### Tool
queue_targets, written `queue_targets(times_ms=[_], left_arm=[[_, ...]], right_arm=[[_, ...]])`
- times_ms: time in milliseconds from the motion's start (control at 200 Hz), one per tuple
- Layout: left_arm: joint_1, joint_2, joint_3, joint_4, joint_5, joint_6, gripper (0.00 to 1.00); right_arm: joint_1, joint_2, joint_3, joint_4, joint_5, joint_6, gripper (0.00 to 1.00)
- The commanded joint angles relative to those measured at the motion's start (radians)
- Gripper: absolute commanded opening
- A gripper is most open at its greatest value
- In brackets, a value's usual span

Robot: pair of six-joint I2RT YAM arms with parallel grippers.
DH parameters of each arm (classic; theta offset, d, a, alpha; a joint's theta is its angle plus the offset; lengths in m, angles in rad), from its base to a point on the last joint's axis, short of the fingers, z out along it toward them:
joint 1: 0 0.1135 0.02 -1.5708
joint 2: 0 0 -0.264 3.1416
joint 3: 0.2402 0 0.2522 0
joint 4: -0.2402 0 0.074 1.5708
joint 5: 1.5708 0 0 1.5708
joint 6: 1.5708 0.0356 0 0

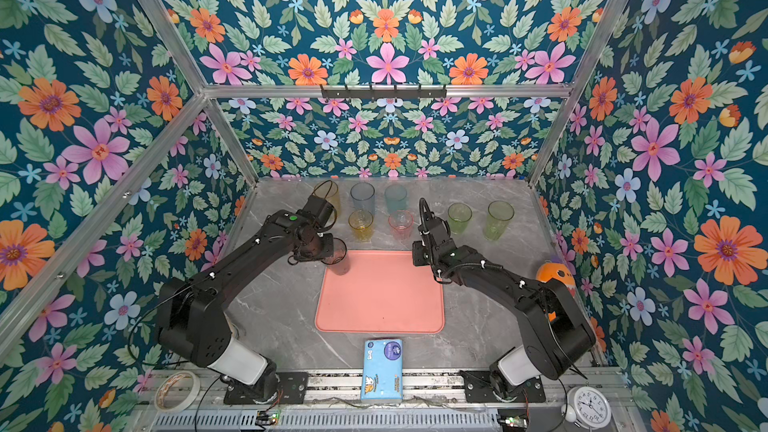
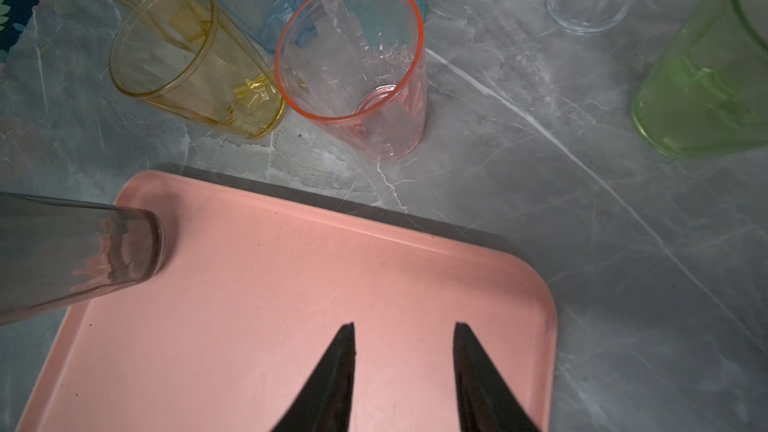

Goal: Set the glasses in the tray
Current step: 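Lower the grey cup onto the tray's far corner and open the left gripper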

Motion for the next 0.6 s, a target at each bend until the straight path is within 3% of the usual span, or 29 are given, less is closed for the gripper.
queue_targets(times_ms=[0, 455, 590], left_arm=[[0.007, 0.009, 0.006, 0.023, 0.005, 0.012, 0.00], [0.018, 0.044, 0.007, 0.032, 0.006, 0.020, 0.00], [0.020, 0.052, 0.018, 0.032, 0.010, 0.022, 0.07]], right_arm=[[0.002, -0.004, 0.003, 0.005, 0.017, 0.006, 0.41], [0.002, 0.010, 0.011, 0.001, 0.018, 0.006, 0.41], [0.002, 0.014, 0.014, -0.003, 0.018, 0.006, 0.41]])
